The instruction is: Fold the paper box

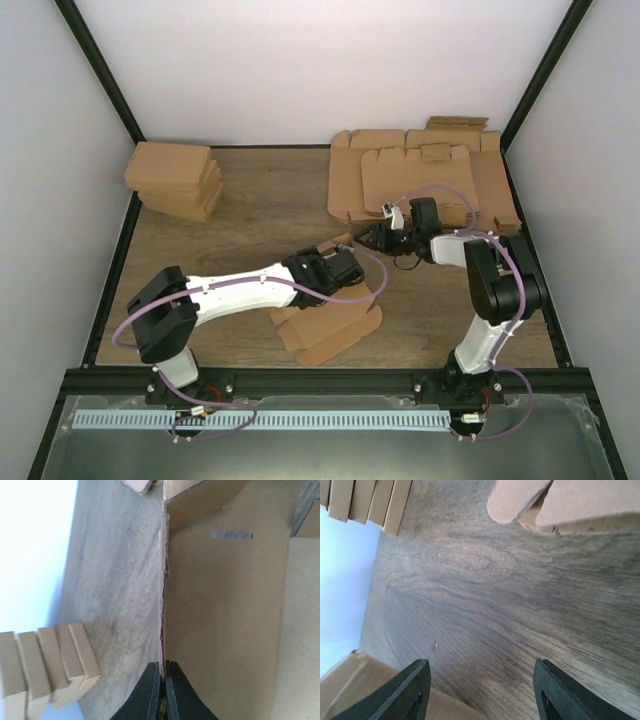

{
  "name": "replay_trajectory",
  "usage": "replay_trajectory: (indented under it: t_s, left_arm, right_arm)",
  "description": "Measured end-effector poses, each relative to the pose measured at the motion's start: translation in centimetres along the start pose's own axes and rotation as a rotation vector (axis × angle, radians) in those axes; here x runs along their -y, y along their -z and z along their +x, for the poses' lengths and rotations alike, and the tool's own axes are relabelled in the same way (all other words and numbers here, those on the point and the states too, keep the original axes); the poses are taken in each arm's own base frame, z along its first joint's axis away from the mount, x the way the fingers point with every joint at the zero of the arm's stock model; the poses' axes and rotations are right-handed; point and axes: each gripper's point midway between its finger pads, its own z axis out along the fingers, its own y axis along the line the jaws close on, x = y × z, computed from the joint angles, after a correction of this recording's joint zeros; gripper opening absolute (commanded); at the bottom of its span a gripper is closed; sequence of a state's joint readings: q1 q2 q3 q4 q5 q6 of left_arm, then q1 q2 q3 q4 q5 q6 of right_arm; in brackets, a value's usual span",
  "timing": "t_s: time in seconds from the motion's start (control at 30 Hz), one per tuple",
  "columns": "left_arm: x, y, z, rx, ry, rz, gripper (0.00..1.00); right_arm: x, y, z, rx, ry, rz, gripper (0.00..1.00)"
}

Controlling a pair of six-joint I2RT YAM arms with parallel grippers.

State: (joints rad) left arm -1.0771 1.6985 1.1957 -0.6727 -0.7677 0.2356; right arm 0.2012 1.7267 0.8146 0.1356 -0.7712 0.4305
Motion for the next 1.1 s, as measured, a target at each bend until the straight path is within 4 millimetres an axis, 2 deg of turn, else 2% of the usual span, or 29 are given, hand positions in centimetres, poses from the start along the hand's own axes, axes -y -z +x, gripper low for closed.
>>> replay_trajectory:
  t_s: [0.13,0.27,0.33,0.43,0.53,0.8,0.9,1.03,1.1]
  left_arm:
    - [0.0,0.8,-0.4,0.005,-0.031,-0.1,0.04]
    - [1.7,0.5,-0.6,-0.013,-0.079,-0.176,0.04]
    - [2.7,0.2,-0.6,-0.02,-0.096,-0.189,0.04]
    - [2.8,-0.1,-0.5,-0.025,-0.096,-0.196,0.04]
    - [2.5,-0.3,-0.7,-0.022,-0.074,-0.193,0.04]
    - [0.7,-1.6,-0.1,-0.049,-0.041,-0.187,0.05]
    - [-1.0,-2.4,0.5,-0.077,-0.009,-0.184,0.05]
    - [-3.3,-3.1,0.9,-0.102,0.042,-0.194,0.05]
    - [-3.8,-3.3,1.0,-0.109,0.05,-0.197,0.05]
  right_arm:
    - [-0.3,-1.2,1.2,-0.047,-0.016,-0.048,0.58]
    - [-1.8,-1.9,2.0,-0.078,0.002,-0.111,0.56]
    - [-2.2,-1.9,2.6,-0.082,0.007,-0.127,0.57]
    - [-1.6,-1.1,4.3,-0.083,-0.005,-0.093,0.59]
    - [-1.2,0.7,6.1,-0.06,-0.003,-0.023,0.59]
    - [-1.9,5.1,6.7,0.054,-0.008,0.121,0.63]
    - [-2.4,5.2,8.0,0.019,-0.051,0.141,0.69]
    - [-4.5,4.5,11.6,-0.077,-0.082,0.12,0.7]
    - [-5.3,4.3,13.2,-0.114,-0.1,0.108,0.71]
